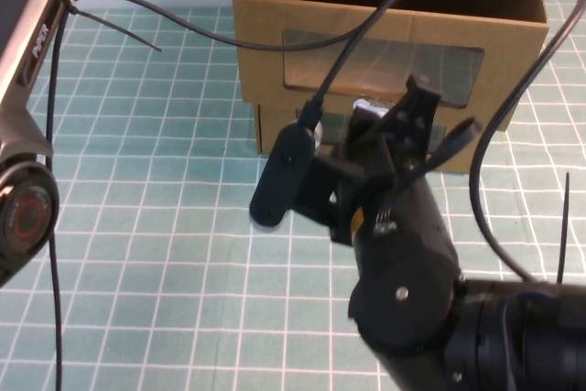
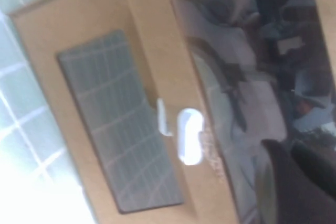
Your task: Open the shoe box
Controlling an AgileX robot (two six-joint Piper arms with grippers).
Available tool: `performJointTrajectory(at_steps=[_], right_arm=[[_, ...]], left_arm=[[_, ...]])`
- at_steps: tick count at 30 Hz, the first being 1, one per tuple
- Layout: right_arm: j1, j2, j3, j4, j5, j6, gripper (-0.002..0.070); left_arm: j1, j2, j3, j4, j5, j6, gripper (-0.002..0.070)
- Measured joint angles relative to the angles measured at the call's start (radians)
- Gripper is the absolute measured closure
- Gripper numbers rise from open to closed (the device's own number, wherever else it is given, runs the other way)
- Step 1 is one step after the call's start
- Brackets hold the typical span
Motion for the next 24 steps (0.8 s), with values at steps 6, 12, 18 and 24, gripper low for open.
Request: performJointTrajectory(at_steps=[6, 12, 18, 24], right_arm=[[-0.054, 0.0, -0.009, 0.0, -0.007, -0.05, 0.0416], [-0.094, 0.025, -0.01, 0.057, -0.074, -0.052, 0.0324], [-0.116, 0.11, -0.014, -0.005, -0.07, -0.056, 0.0323], [-0.166, 0.178, -0.032, -0.022, -0.038, -0.06, 0.0323]], left_arm=[[0.0, 0.0, 0.0, -0.001, 0.0, 0.0, 0.0682], [0.0, 0.0, 0.0, -0.001, 0.0, 0.0, 0.0682], [0.0, 0.0, 0.0, -0.001, 0.0, 0.0, 0.0682], [0.0, 0.0, 0.0, -0.001, 0.0, 0.004, 0.0682]])
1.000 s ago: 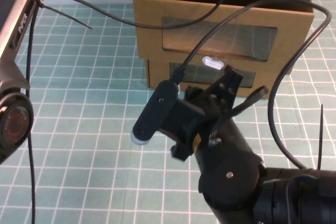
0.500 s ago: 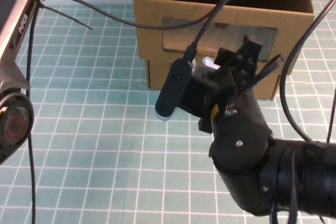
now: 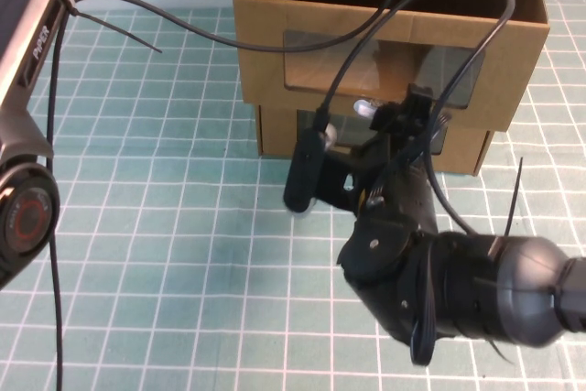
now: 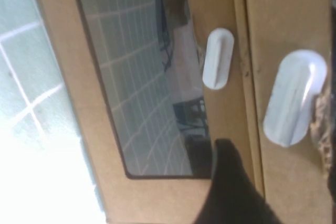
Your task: Open the shoe box
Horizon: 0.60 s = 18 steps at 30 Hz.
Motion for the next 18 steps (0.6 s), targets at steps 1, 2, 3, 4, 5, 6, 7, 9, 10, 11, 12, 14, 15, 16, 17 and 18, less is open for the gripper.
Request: performJointTrajectory(at_steps=[1, 2, 3, 4, 5, 6, 7, 9, 10, 11, 12, 14, 15, 16, 17, 18], right_arm=[[-0.009, 0.002, 0.0, -0.003, 0.0, 0.0, 0.0322], [-0.013, 0.003, 0.0, -0.003, 0.0, 0.002, 0.0322], [-0.017, 0.003, 0.0, -0.003, 0.0, 0.009, 0.0322], [-0.019, 0.003, -0.001, -0.005, 0.0, 0.012, 0.0322], [-0.021, 0.003, -0.001, -0.007, 0.0, 0.016, 0.0322], [-0.023, 0.003, -0.001, -0.007, 0.0, 0.016, 0.0322], [-0.023, 0.003, -0.001, -0.007, -0.002, 0.018, 0.0322], [-0.023, 0.003, -0.001, -0.007, -0.006, 0.018, 0.0323], [-0.025, 0.003, -0.001, -0.007, -0.005, 0.018, 0.0322], [-0.025, 0.003, -0.001, -0.007, -0.008, 0.019, 0.0322], [-0.025, 0.003, -0.001, -0.007, -0.008, 0.019, 0.0322], [-0.025, 0.003, -0.001, -0.007, -0.008, 0.019, 0.0322], [-0.025, 0.003, -0.002, -0.007, -0.008, 0.019, 0.0322], [-0.025, 0.003, -0.007, -0.007, -0.008, 0.019, 0.0322], [-0.025, 0.003, -0.011, -0.007, -0.008, 0.02, 0.0322], [-0.025, 0.003, -0.019, -0.007, -0.008, 0.02, 0.0322]], left_arm=[[0.0, 0.0, 0.0, 0.0, 0.0, 0.0, 0.0682], [0.0, 0.0, 0.0, 0.0, 0.0, 0.0, 0.0682], [0.0, 0.0, 0.0, 0.0, 0.0, 0.0, 0.0682], [0.0, 0.0, 0.0, 0.0, 0.0, 0.0, 0.0682], [0.0, 0.0, 0.0, 0.0, 0.0, 0.0, 0.0682], [0.0, 0.0, 0.0, 0.0, 0.0, 0.002, 0.0682], [0.0, 0.0, 0.0, 0.0, 0.0, 0.002, 0.0682], [0.0, 0.0, 0.0, 0.0, 0.0, 0.002, 0.0682], [0.0, 0.0, 0.0, 0.0, 0.0, 0.002, 0.0682], [0.0, 0.0, 0.0, 0.0, 0.0, 0.002, 0.0682], [0.0, 0.0, 0.0, 0.0, 0.0, 0.002, 0.0682], [0.0, 0.0, 0.0, 0.0, 0.0, 0.002, 0.0682], [0.0, 0.0, 0.0, 0.0, 0.0, 0.002, 0.0682], [0.0, 0.0, 0.0, 0.0, 0.0, 0.002, 0.0682], [0.0, 0.0, 0.0, 0.0, 0.0, 0.002, 0.0682], [0.0, 0.0, 0.0, 0.0, 0.0, 0.002, 0.0682]])
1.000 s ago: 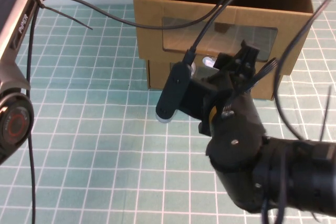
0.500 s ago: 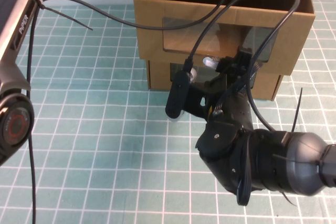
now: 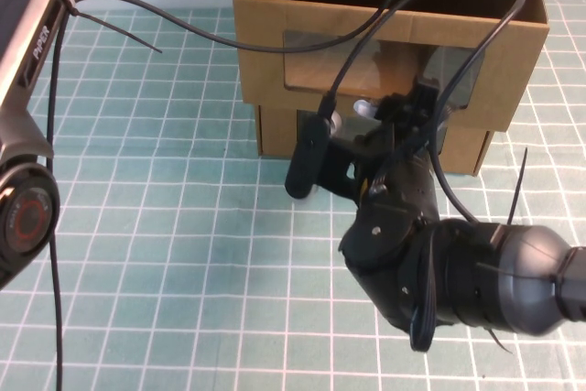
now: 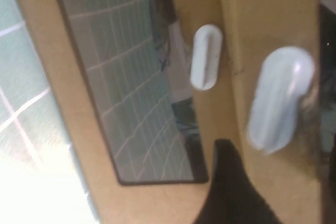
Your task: Open the shoe box
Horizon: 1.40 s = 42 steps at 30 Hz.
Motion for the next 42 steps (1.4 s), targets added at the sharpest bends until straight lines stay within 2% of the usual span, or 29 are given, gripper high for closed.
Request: performJointTrajectory(at_steps=[14, 17, 20, 22, 32, 35, 42], right_arm=[[-0.002, 0.007, -0.042, 0.0, -0.072, 0.001, 0.0332], [-0.011, 0.023, -0.042, -0.01, -0.084, 0.001, 0.0402], [-0.019, 0.036, -0.047, -0.031, -0.056, 0.001, 0.0566], [-0.019, 0.043, -0.049, -0.034, -0.044, 0.005, 0.0613], [0.0, 0.047, -0.052, -0.028, -0.014, 0.025, 0.0619], [0.028, 0.047, -0.052, 0.004, -0.002, 0.025, 0.0666], [0.104, 0.013, -0.052, 0.055, 0.023, 0.028, 0.0687]], left_arm=[[0.0, 0.0, 0.0, 0.0, -0.002, 0.002, 0.0682], [0.0, 0.0, 0.0, 0.0, -0.002, 0.002, 0.0682], [0.0, 0.0, 0.0, 0.0, -0.002, 0.002, 0.0682], [0.0, 0.0, 0.0, 0.0, -0.008, 0.002, 0.0682], [0.0, 0.0, 0.0, -0.002, -0.011, 0.002, 0.0682], [0.0, 0.0, 0.0, -0.002, -0.011, 0.002, 0.0682], [0.0, 0.0, 0.0, -0.002, -0.011, 0.004, 0.0682]])
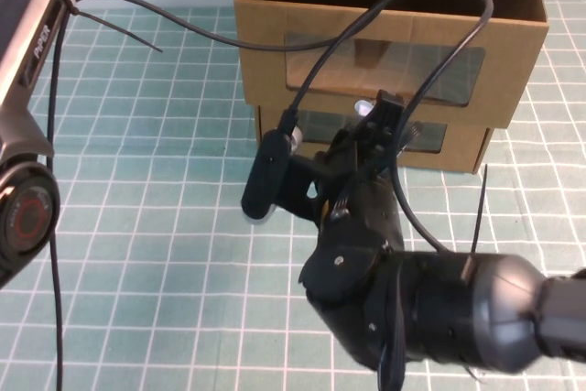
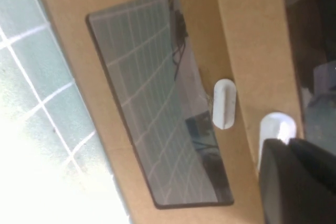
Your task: Open the shoe box
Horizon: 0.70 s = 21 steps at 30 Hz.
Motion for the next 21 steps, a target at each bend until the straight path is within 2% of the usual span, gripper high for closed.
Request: performJointTrajectory(at_steps=[11, 16, 19, 21], right_arm=[[0.12, -0.092, 0.011, 0.101, 0.056, -0.035, 0.0689], [0.129, -0.1, 0.011, 0.103, 0.07, -0.058, 0.0689], [0.12, -0.102, 0.009, 0.144, 0.073, -0.127, 0.0689], [0.1, -0.108, -0.009, 0.247, 0.073, -0.225, 0.0689]], left_arm=[[0.0, 0.0, 0.0, 0.0, 0.0, 0.0, 0.0682], [0.0, 0.0, 0.0, 0.0, 0.0, 0.0, 0.0682], [0.0, 0.0, 0.0, 0.0, 0.0, 0.0, 0.0682], [0.0, 0.0, 0.0, 0.0, 0.0, 0.0, 0.0682]])
